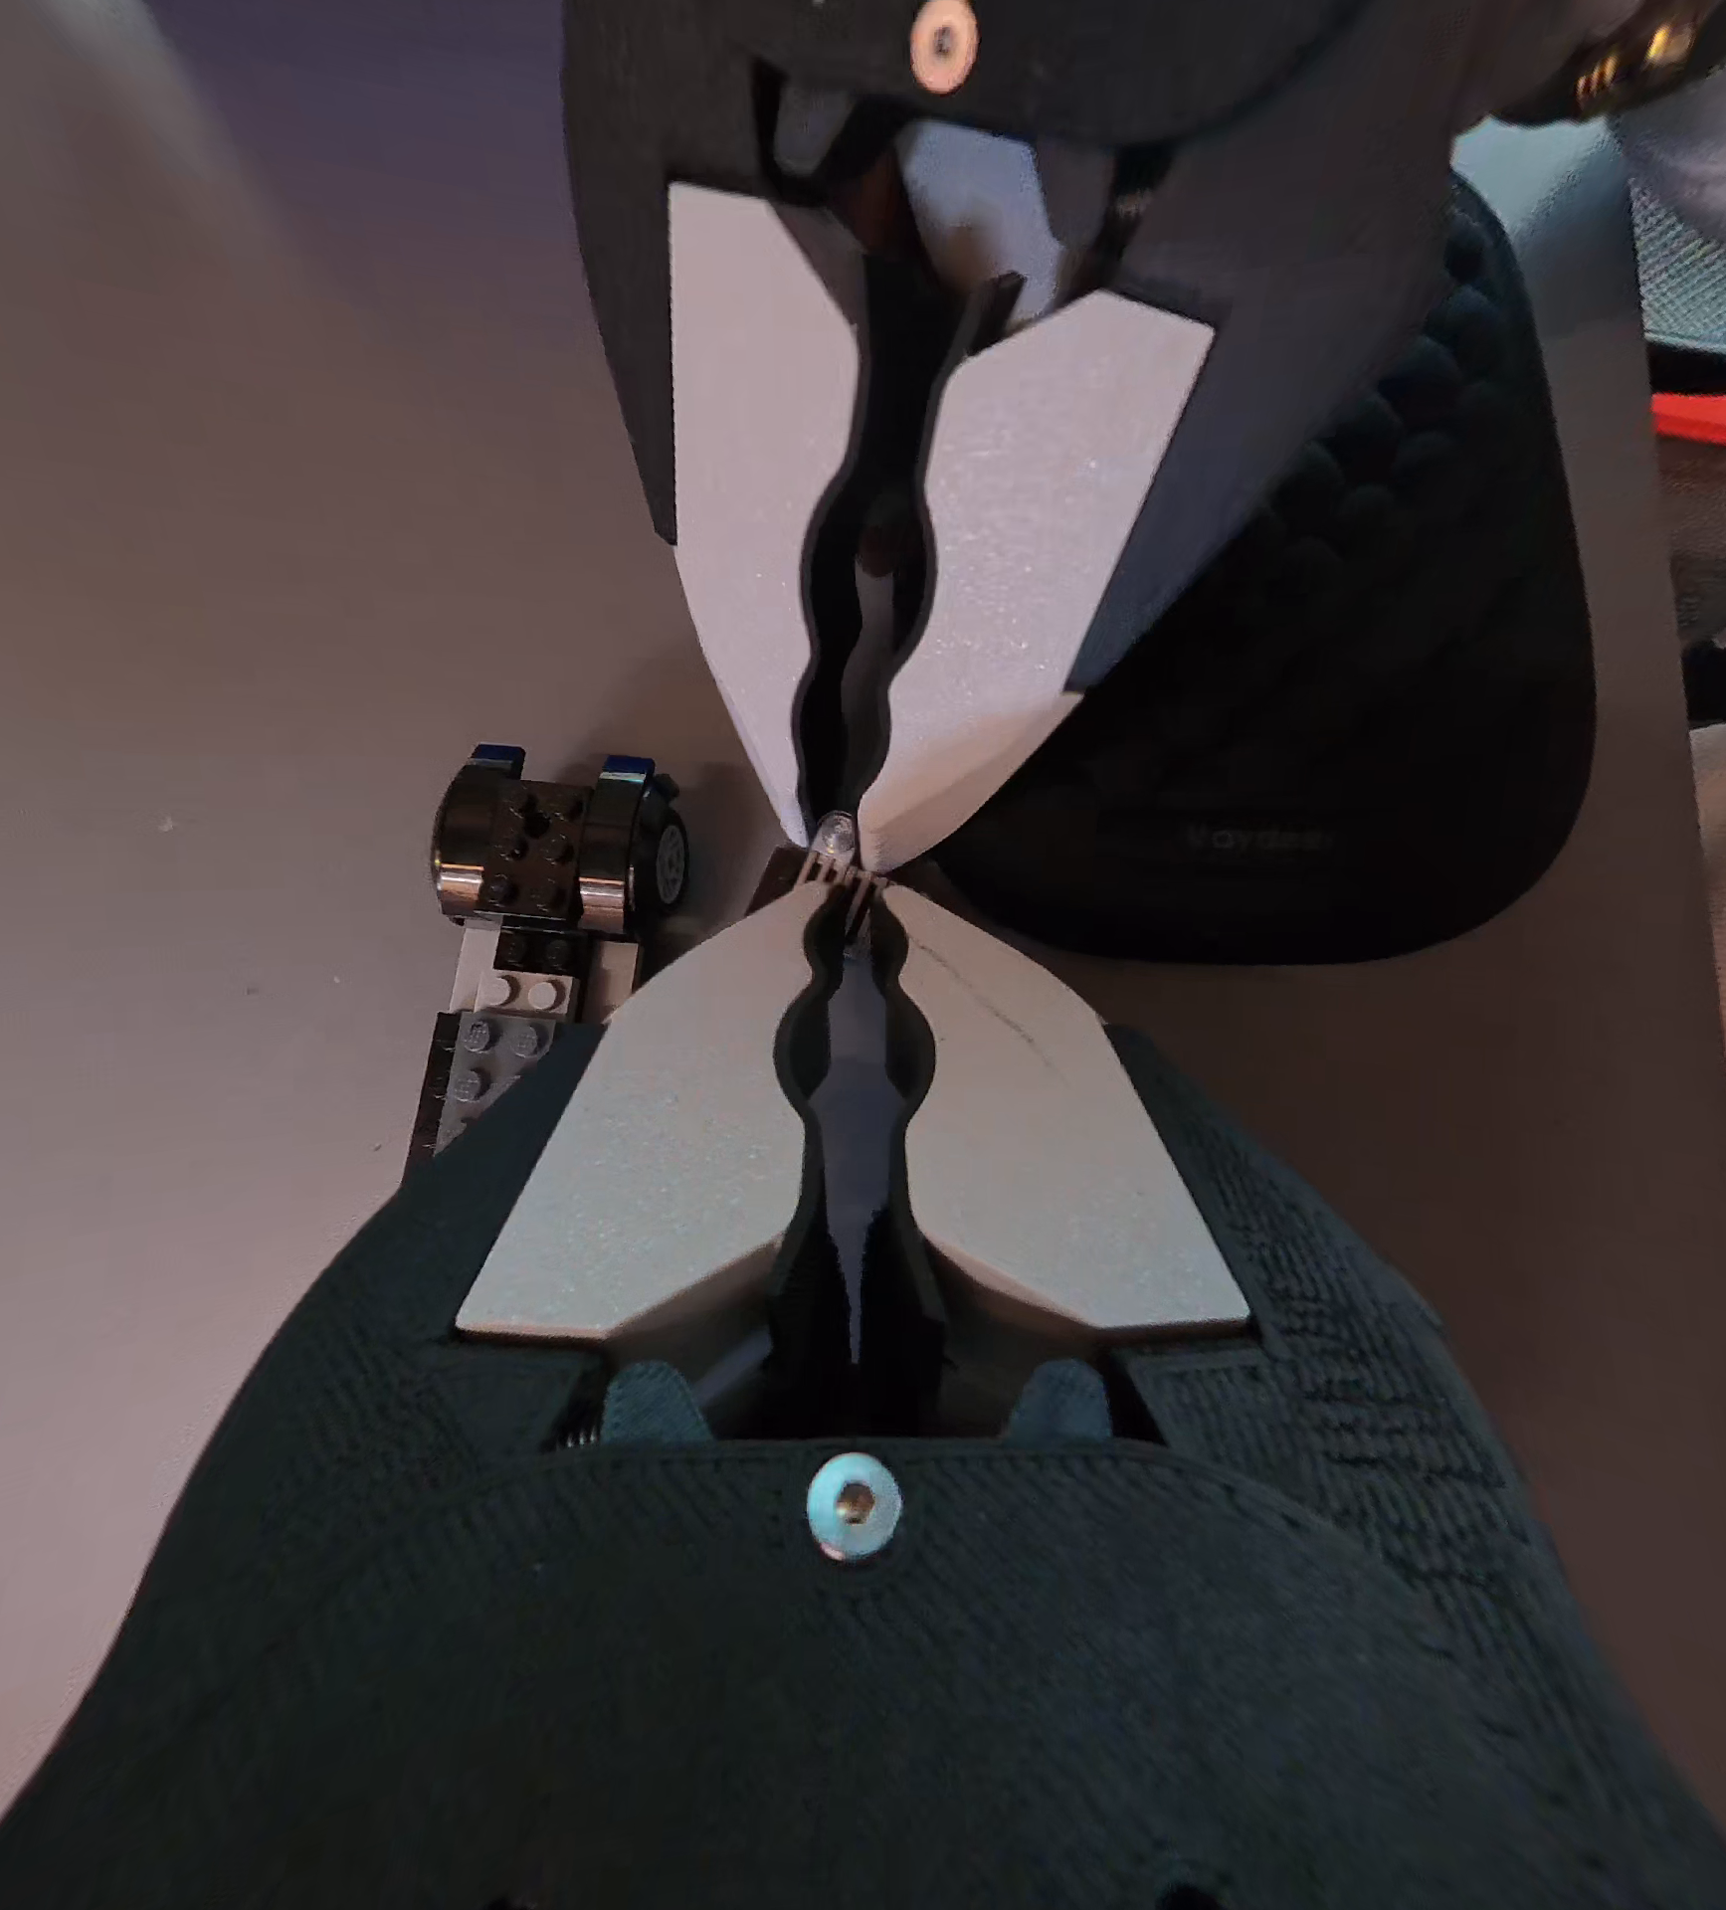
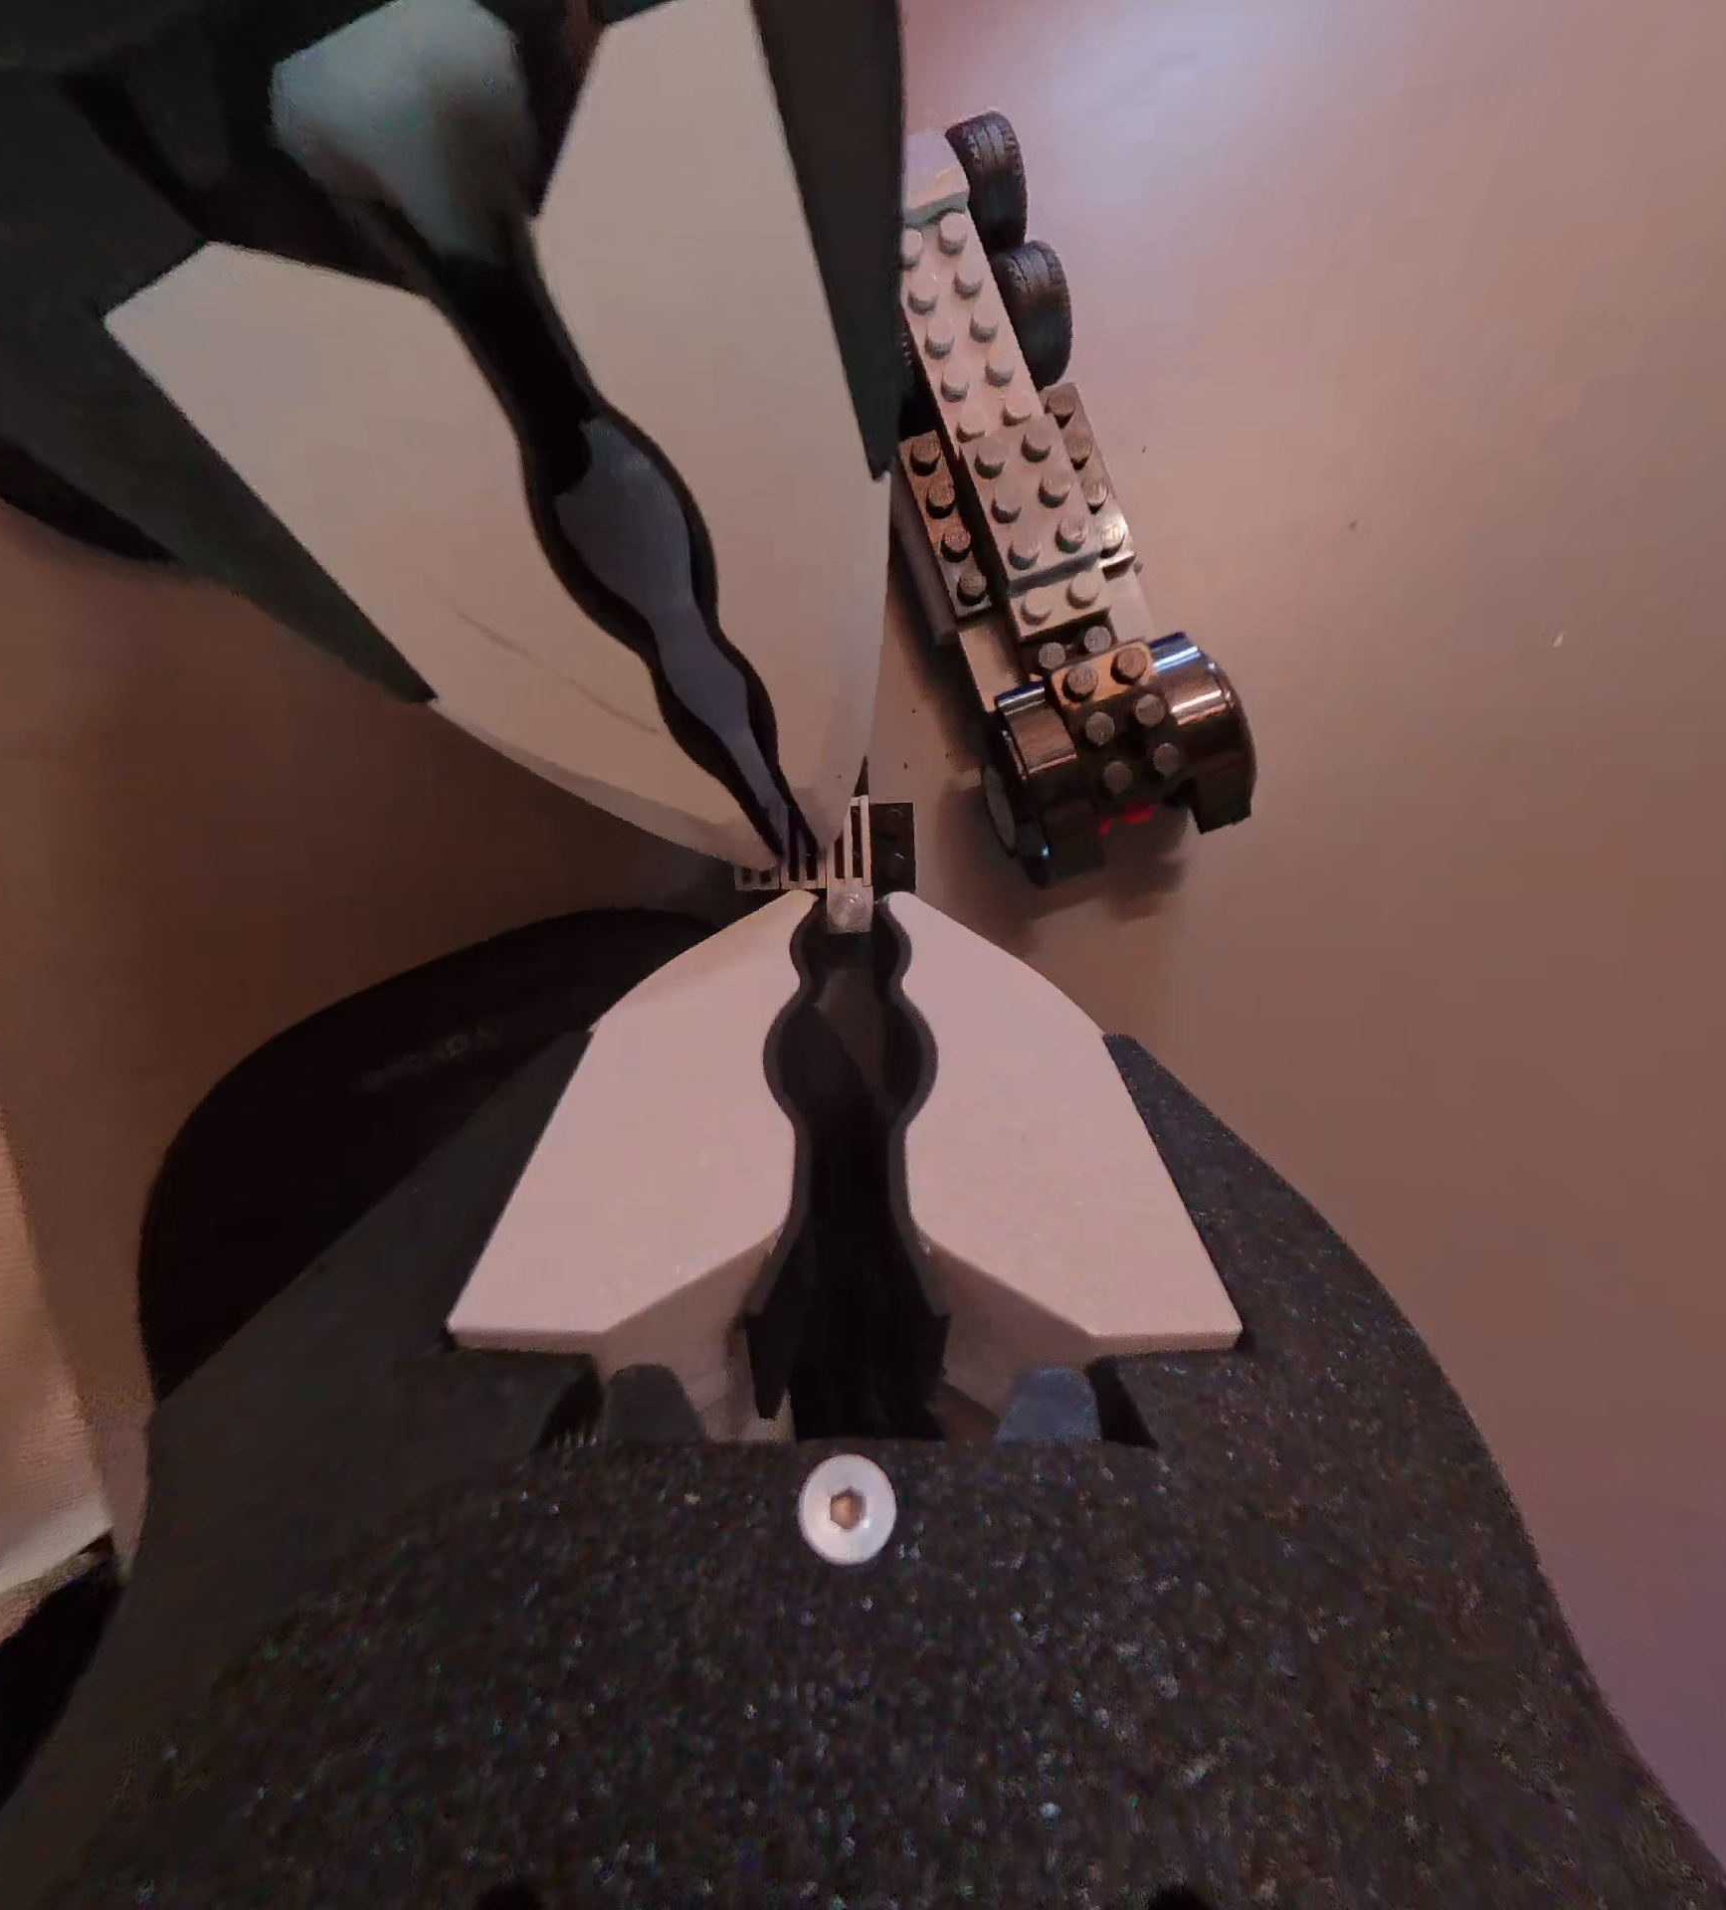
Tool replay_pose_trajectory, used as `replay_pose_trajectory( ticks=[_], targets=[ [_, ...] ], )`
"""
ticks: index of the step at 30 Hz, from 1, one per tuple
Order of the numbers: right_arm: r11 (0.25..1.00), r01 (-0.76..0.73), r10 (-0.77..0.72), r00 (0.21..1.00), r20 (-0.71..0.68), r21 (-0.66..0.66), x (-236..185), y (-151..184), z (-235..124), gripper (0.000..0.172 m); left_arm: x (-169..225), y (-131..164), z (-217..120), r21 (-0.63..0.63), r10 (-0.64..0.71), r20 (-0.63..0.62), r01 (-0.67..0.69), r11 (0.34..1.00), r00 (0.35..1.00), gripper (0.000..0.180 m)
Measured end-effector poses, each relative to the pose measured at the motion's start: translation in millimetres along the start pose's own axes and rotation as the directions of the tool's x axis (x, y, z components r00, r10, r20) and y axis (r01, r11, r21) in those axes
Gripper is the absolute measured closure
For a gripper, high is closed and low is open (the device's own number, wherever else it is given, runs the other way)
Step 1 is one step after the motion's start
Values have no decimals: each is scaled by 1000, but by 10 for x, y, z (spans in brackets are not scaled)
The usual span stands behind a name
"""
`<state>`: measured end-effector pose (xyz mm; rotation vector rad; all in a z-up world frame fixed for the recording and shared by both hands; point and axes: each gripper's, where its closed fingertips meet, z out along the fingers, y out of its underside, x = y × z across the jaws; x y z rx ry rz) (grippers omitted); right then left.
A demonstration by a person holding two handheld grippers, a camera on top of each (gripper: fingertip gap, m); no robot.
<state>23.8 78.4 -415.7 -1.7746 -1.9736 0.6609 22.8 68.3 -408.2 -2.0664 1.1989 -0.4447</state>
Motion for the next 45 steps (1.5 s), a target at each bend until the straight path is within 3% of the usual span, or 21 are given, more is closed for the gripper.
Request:
replay_pose_trajectory(
  ticks=[13, 22, 25, 31, 33, 37, 40, 41, 45],
  targets=[
    [933, 359, -345, 906, -245, 13, 51, -71, -11, 163, 5, 3, 0, -8, -74, -50, 74, 997, 996, 180],
    [890, 455, -425, 819, -386, -14, 73, -111, -47, 164, 10, -9, -10, 6, -89, -66, 89, 996, 994, 180],
    [847, 527, -504, 757, -415, -67, 71, -130, -54, 164, 16, -12, -16, 11, -90, -73, 91, 996, 993, 180],
    [922, 383, -360, 903, -234, 61, 44, -126, 3, 164, -59, -83, -92, 92, -125, -62, 130, 987, 990, 180],
    [930, 358, -337, 922, -188, 89, 29, -128, 15, 164, -86, -43, -69, 64, -137, -43, 140, 988, 990, 180],
    [908, 415, -396, 894, -207, 56, 35, -107, 35, 163, -107, 16, -10, 4, -115, 5, 115, 993, 993, 180],
    [825, 566, -533, 774, -341, -5, 36, -174, -32, 164, -133, 25, -9, -1, -137, 11, 137, 991, 990, 180],
    [823, 567, -538, 766, -353, -23, 33, -166, -27, 164, -134, 24, -9, 1, -133, 14, 133, 991, 991, 180],
    [894, 419, -366, 887, -282, 158, 24, -186, -95, 164, -131, 26, -14, 5, -152, -3, 152, 988, 988, 180]
  ],
)
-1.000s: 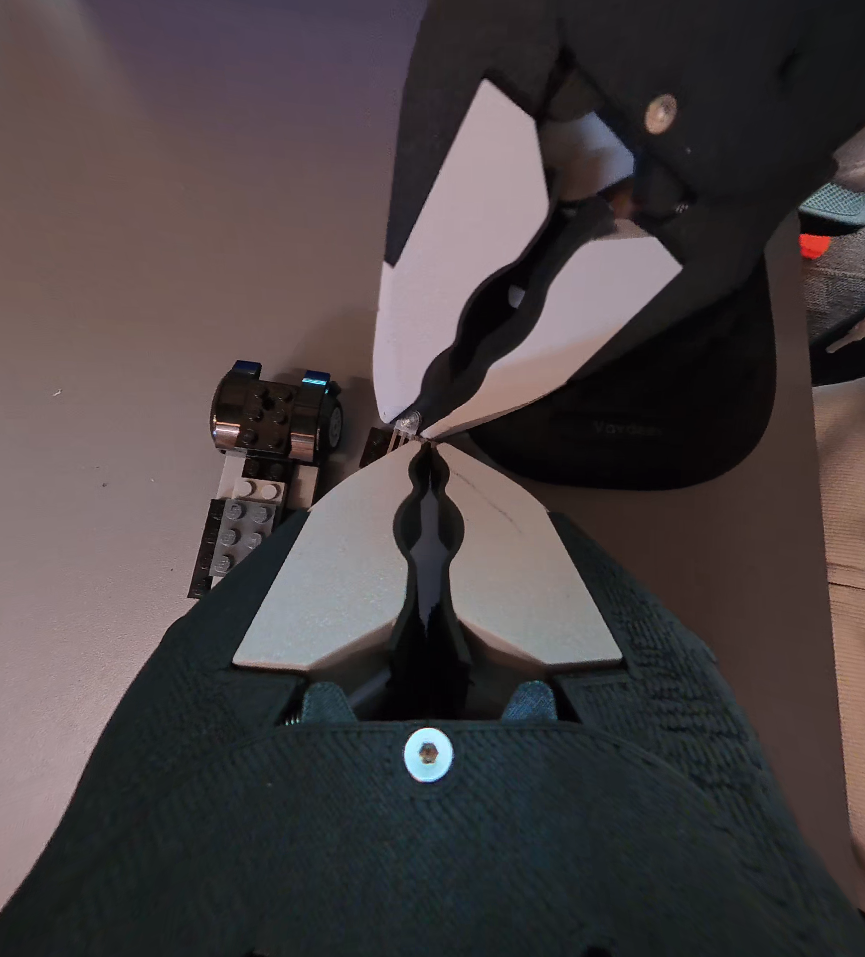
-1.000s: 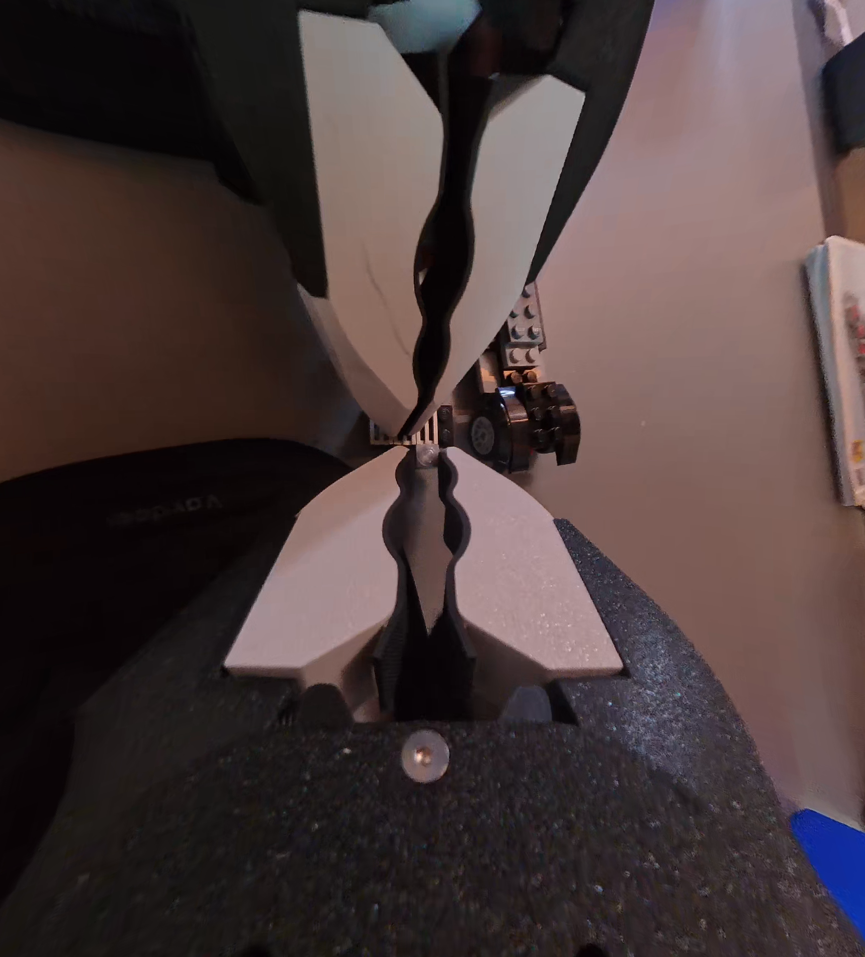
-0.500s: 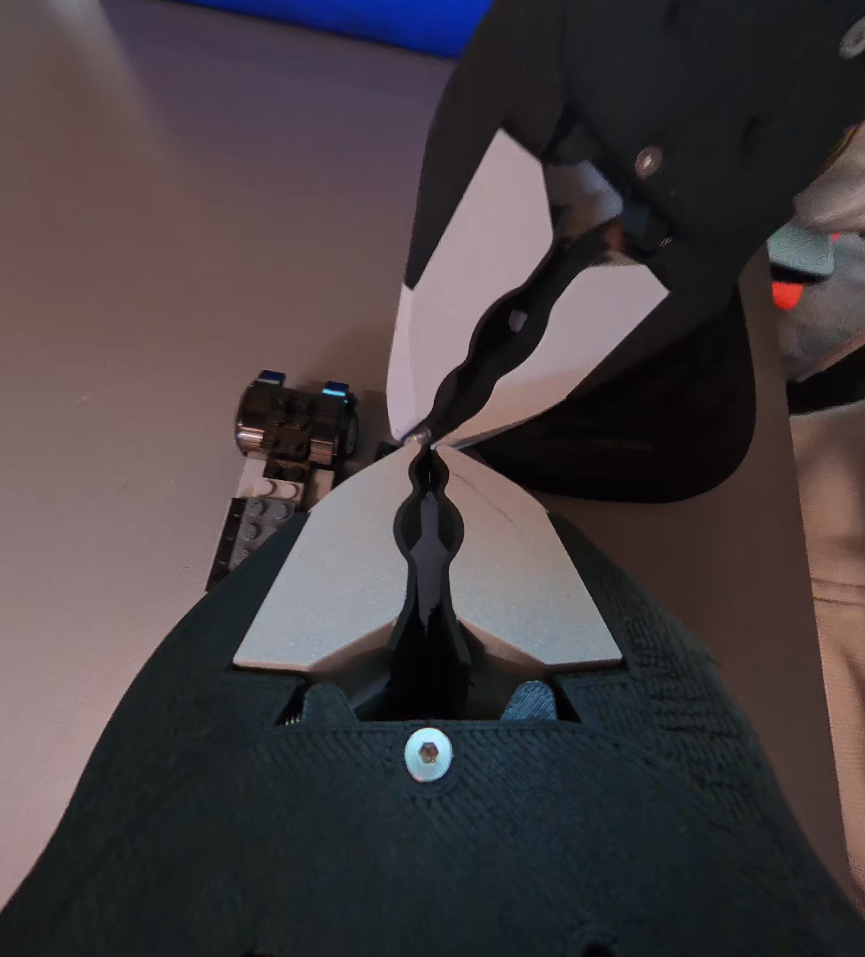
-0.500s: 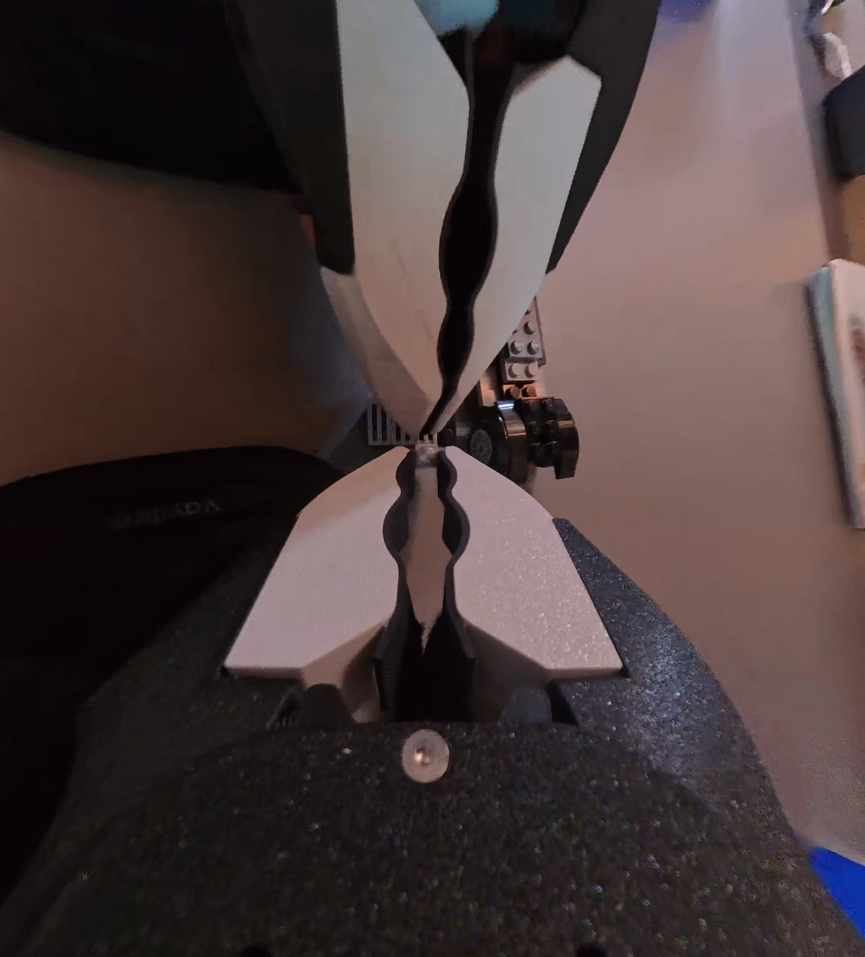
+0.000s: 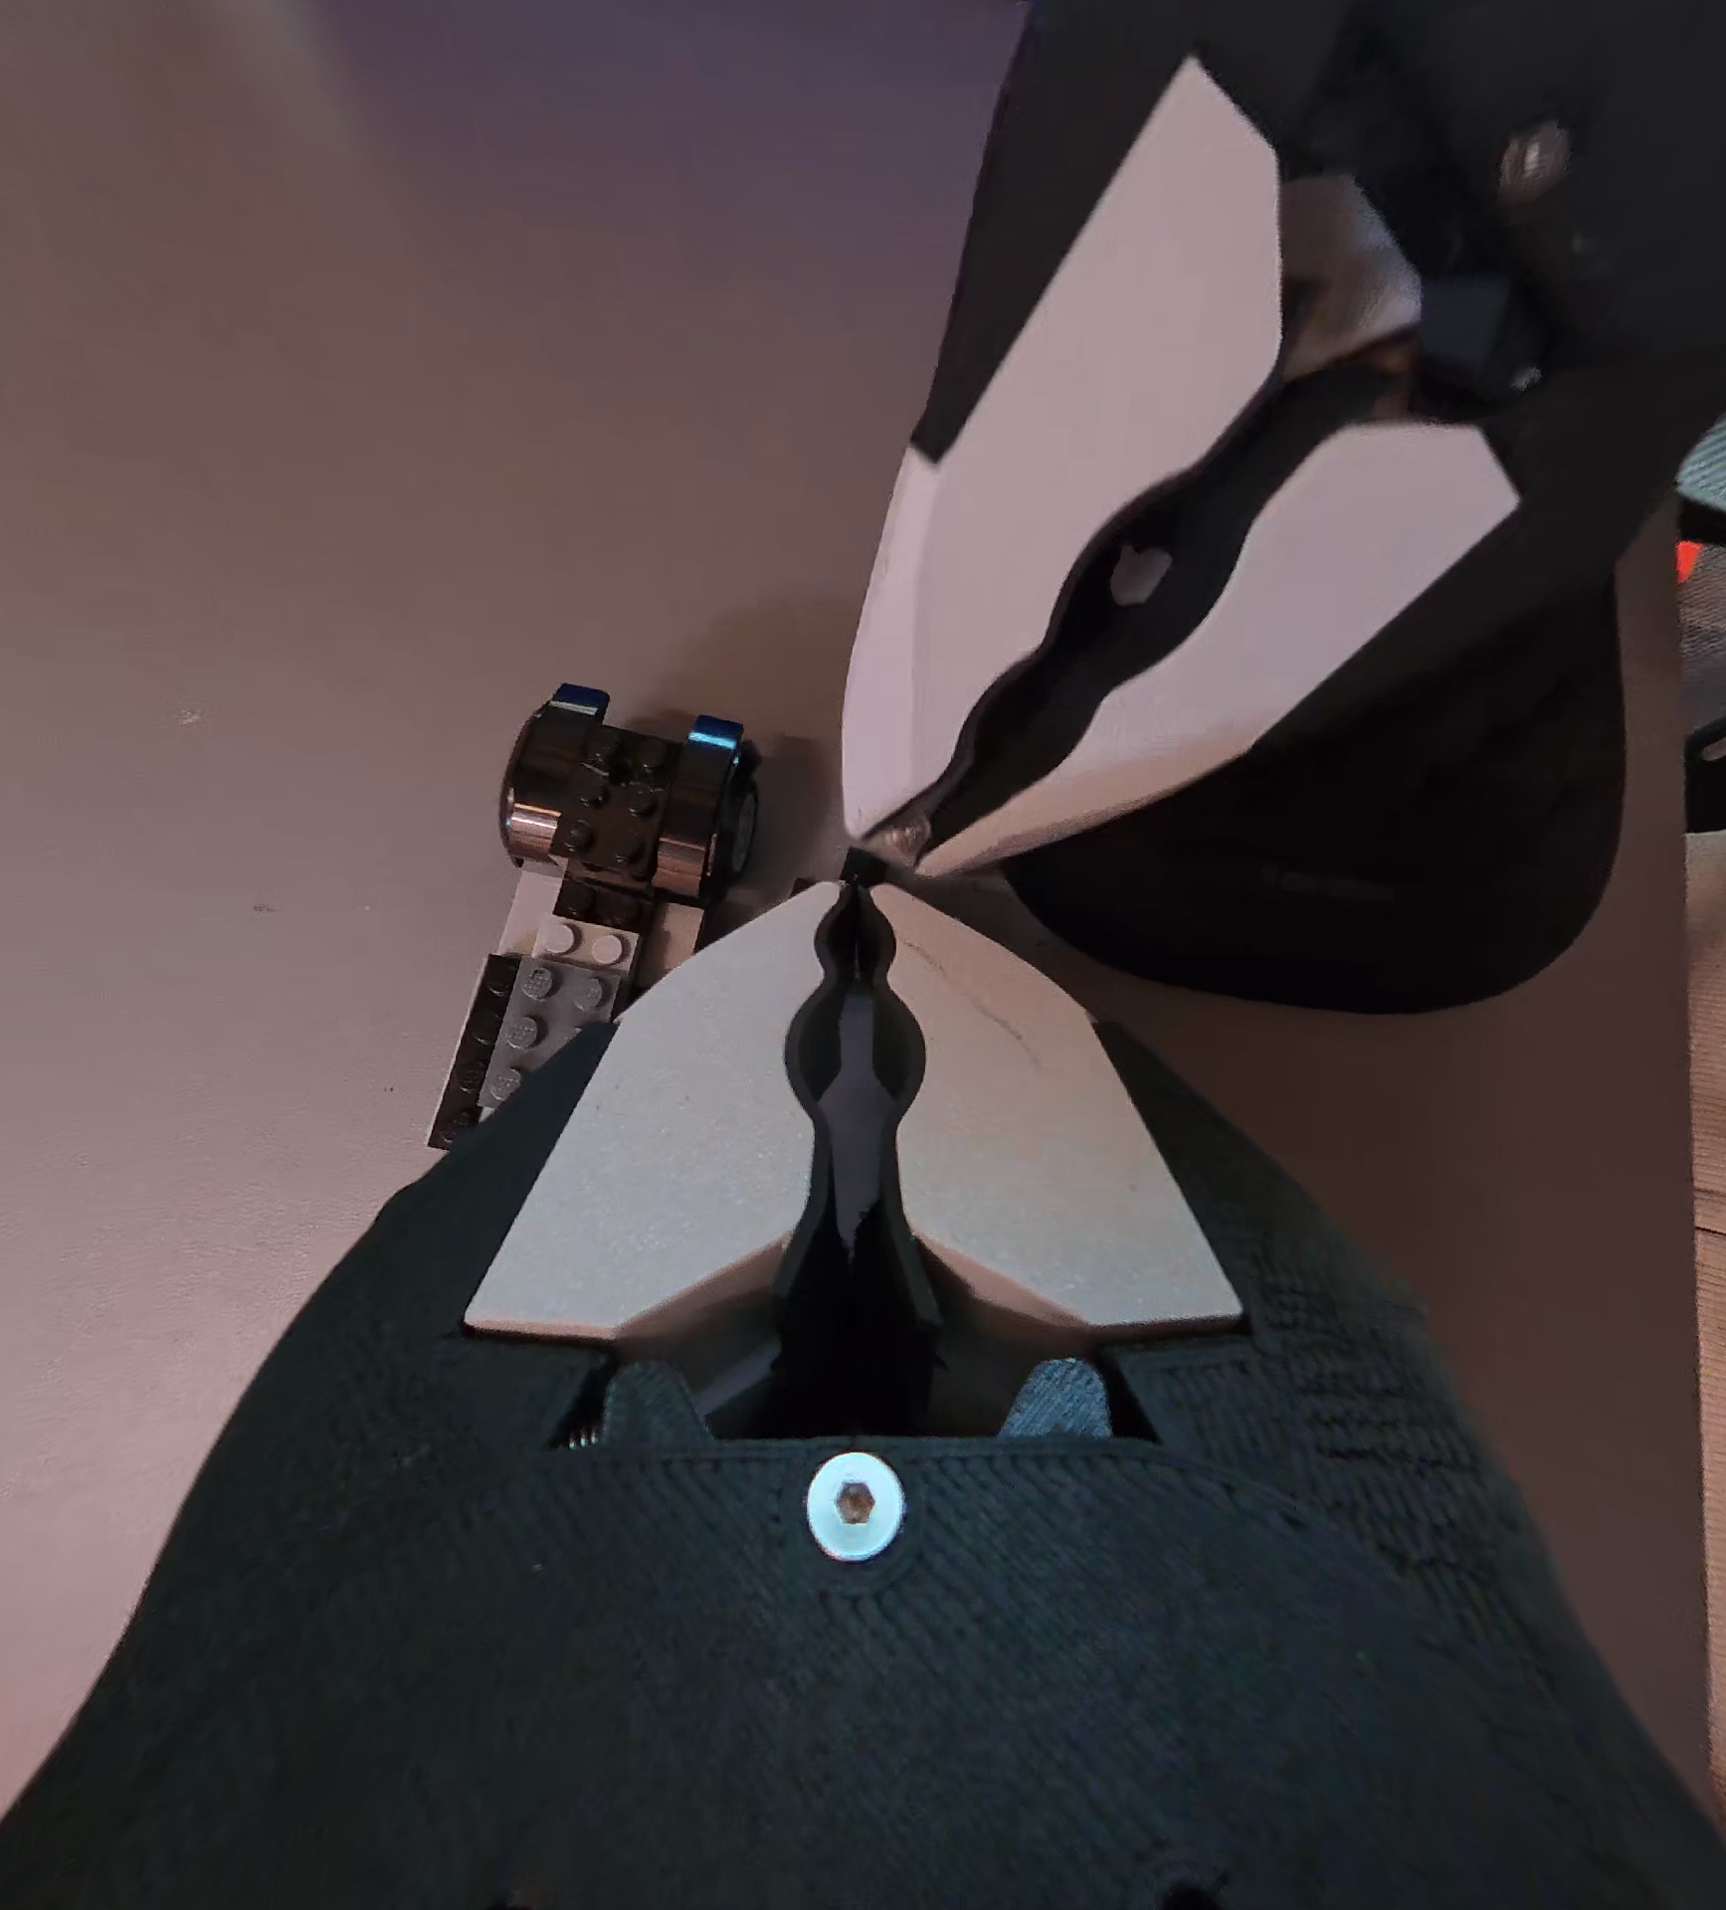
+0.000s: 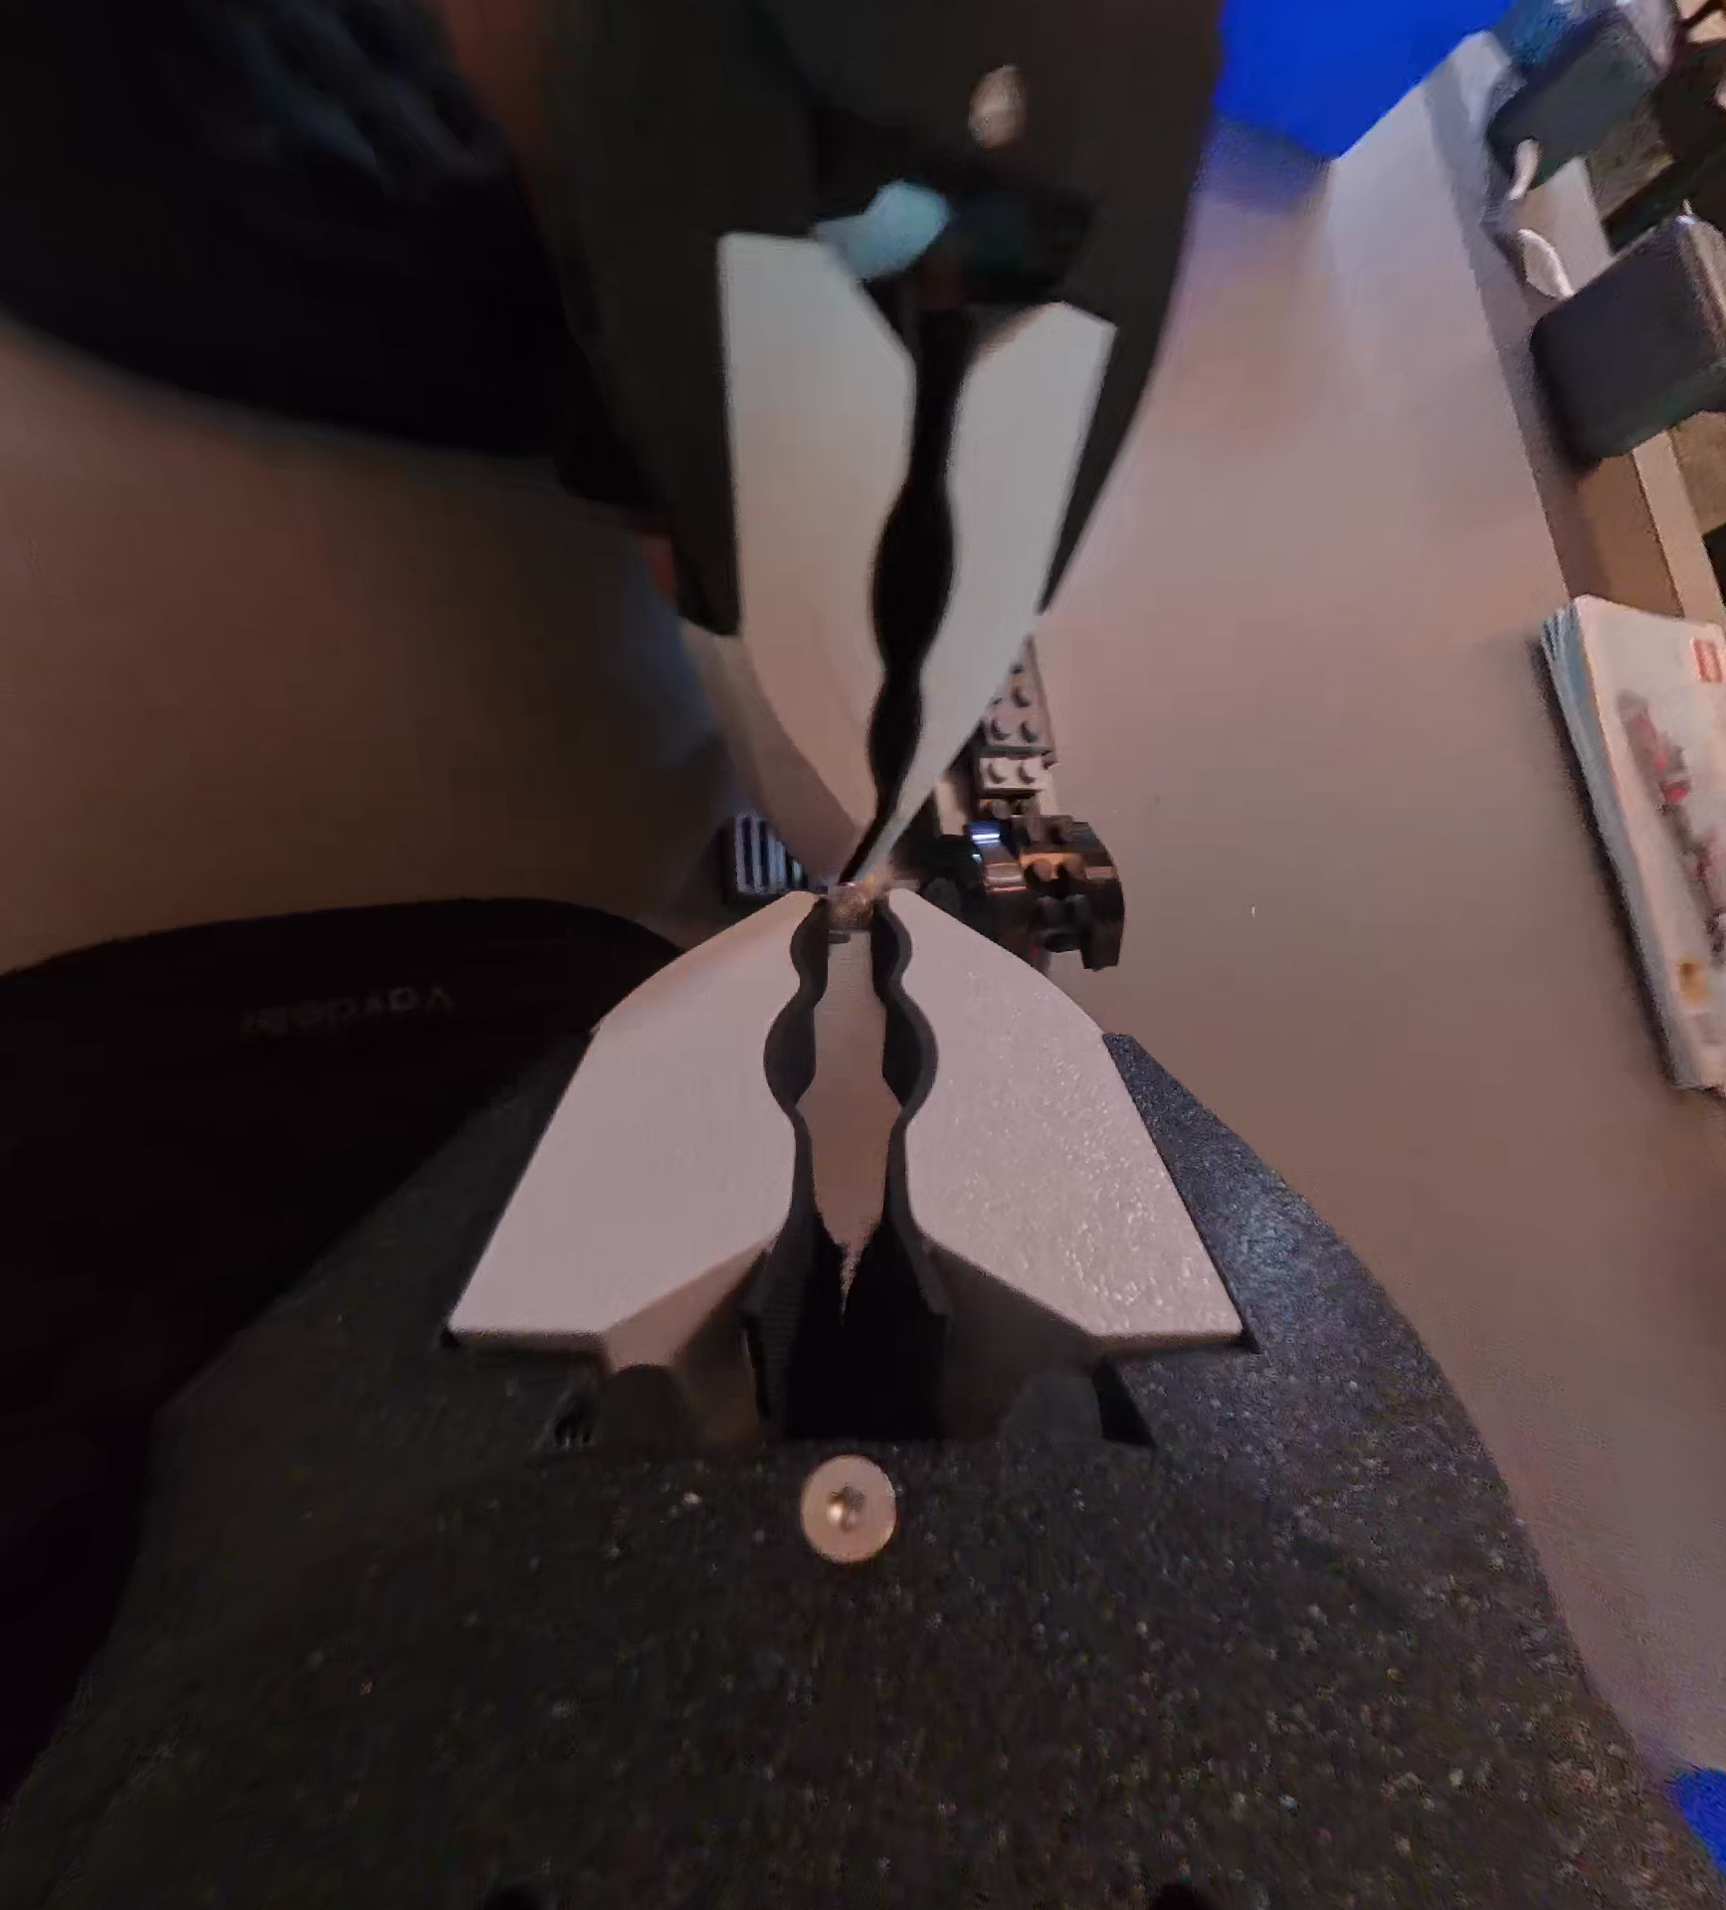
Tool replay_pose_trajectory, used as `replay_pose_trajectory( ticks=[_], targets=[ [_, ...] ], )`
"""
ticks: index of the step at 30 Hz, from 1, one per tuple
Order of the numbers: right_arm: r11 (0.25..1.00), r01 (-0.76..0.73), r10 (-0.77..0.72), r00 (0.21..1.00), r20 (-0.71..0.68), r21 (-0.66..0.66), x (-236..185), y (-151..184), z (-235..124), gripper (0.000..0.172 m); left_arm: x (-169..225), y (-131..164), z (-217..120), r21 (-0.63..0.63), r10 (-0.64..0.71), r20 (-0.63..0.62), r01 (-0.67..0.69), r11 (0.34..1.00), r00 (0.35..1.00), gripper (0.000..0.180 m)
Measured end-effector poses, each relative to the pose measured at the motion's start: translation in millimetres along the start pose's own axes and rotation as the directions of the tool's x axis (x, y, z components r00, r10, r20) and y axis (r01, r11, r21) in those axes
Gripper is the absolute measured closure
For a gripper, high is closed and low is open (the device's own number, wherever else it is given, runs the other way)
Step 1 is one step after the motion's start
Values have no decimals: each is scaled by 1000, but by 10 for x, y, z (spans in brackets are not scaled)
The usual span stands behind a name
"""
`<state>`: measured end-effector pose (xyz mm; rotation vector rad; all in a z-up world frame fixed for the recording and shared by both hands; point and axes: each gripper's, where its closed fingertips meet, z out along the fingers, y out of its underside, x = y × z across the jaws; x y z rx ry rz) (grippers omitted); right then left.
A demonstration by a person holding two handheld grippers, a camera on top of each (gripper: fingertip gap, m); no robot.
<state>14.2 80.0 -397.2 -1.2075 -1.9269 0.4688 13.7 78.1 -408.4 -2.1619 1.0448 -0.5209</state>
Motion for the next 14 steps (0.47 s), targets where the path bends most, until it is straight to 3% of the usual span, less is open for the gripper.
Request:
replay_pose_trajectory(
  ticks=[4, 6, 8, 10, 11, 12, 14],
  targets=[
    [926, -169, 186, 982, -20, 337, 204, -316, -334, 164, -20, -84, -80, 76, -65, -46, 68, 995, 997, 180],
    [816, -134, 188, 981, -38, 562, 273, -565, -615, 164, -38, -296, -275, 264, -102, -98, 125, 956, 990, 180],
    [703, -58, 163, 983, -82, 708, 320, -747, -857, 164, -48, -543, -549, 479, -150, -212, 236, 845, 966, 180],
    [640, 0, 132, 985, -110, 768, 327, -861, -972, 164, 30, -754, -818, 584, -176, -445, 433, 687, 878, 180],
    [629, 32, 115, 984, -134, 777, 333, -901, -993, 164, 98, -819, -908, 563, -170, -571, 534, 630, 803, 180],
    [622, 64, 86, 985, -149, 780, 315, -945, -1001, 164, 167, -860, -955, 515, -161, -672, 612, 600, 723, 159],
    [620, 98, 45, 986, -160, 779, 286, -1012, -983, 164, 310, -905, -997, 413, -132, -800, 698, 585, 585, 155]
  ],
)
